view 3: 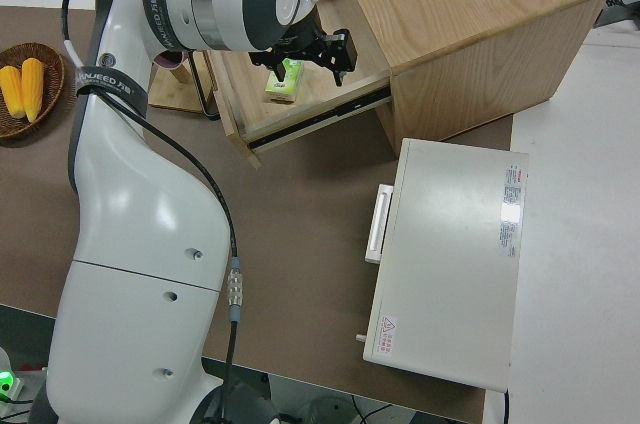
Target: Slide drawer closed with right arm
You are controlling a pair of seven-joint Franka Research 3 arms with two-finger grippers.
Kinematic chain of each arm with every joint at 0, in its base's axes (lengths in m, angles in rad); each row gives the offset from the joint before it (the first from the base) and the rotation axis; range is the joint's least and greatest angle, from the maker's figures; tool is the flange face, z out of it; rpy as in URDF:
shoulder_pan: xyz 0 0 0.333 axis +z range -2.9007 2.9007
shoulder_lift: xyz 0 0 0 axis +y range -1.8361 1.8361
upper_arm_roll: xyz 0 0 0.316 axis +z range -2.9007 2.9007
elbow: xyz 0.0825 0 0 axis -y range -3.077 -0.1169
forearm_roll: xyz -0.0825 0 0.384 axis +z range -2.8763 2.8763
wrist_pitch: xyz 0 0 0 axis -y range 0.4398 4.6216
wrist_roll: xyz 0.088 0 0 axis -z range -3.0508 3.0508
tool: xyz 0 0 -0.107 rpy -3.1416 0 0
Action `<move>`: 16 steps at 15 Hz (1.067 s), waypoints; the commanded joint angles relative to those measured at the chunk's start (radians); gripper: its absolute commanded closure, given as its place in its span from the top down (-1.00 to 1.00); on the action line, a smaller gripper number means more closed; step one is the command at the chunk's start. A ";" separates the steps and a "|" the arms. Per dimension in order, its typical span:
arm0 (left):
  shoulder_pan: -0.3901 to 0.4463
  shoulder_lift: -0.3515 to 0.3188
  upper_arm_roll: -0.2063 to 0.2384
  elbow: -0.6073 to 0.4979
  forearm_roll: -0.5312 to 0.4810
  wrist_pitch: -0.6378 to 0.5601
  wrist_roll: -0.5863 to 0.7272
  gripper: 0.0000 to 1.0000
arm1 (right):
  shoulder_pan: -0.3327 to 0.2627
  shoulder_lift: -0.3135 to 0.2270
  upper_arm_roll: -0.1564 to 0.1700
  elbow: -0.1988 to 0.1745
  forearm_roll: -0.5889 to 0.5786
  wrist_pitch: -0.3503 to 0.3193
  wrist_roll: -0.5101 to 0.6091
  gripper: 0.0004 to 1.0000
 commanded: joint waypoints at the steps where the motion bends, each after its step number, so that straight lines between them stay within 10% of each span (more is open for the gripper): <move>1: -0.017 0.013 0.017 0.020 0.012 0.000 0.008 1.00 | 0.002 -0.005 0.010 0.001 0.001 -0.010 -0.023 0.97; 4: -0.017 0.013 0.017 0.020 0.012 0.000 0.008 0.99 | 0.000 -0.005 0.012 0.003 0.002 -0.011 -0.020 0.78; 9: -0.017 0.013 0.017 0.020 0.012 0.000 0.008 0.99 | -0.001 -0.005 0.017 0.003 0.004 -0.016 -0.029 -0.99; 16: -0.017 0.013 0.017 0.020 0.012 0.000 0.008 0.99 | 0.000 -0.008 0.017 0.003 0.002 -0.033 -0.025 -1.00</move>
